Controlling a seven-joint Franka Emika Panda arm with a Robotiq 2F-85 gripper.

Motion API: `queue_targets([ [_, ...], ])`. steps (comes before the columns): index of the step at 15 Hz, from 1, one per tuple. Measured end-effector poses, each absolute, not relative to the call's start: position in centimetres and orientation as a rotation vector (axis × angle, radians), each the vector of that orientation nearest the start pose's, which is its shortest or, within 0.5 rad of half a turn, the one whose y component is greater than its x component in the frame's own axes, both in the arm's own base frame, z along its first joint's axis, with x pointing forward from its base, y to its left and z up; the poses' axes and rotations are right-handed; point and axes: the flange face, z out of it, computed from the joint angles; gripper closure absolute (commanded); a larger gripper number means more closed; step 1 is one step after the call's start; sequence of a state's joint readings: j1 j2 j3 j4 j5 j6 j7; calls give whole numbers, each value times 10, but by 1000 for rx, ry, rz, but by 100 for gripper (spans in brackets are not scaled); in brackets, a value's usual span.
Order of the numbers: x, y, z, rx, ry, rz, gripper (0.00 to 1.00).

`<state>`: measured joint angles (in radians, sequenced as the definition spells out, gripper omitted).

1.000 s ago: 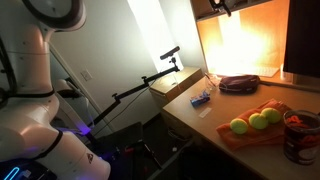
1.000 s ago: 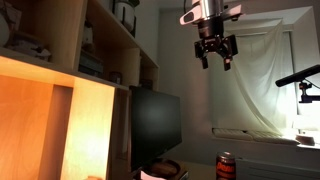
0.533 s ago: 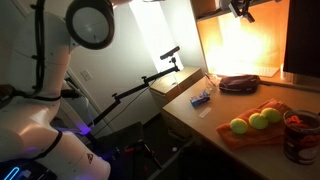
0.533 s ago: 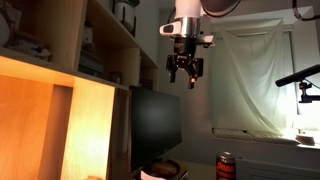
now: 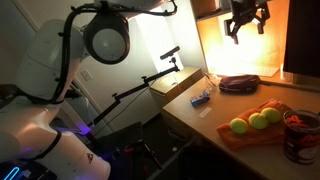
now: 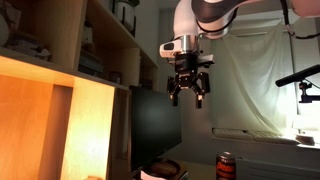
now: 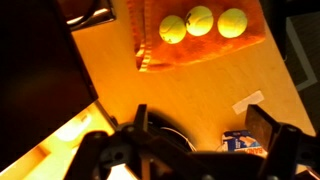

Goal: Put the middle tennis bowl in the can

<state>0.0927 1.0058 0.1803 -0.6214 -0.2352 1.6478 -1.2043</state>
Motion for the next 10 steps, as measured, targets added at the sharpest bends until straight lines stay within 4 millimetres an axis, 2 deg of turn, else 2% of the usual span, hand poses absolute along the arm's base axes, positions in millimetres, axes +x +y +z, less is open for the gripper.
queue_targets([
  [6,757,119,352,-2364,-1967,361,0],
  [10,757,121,355,-2365,-1970,357,0],
])
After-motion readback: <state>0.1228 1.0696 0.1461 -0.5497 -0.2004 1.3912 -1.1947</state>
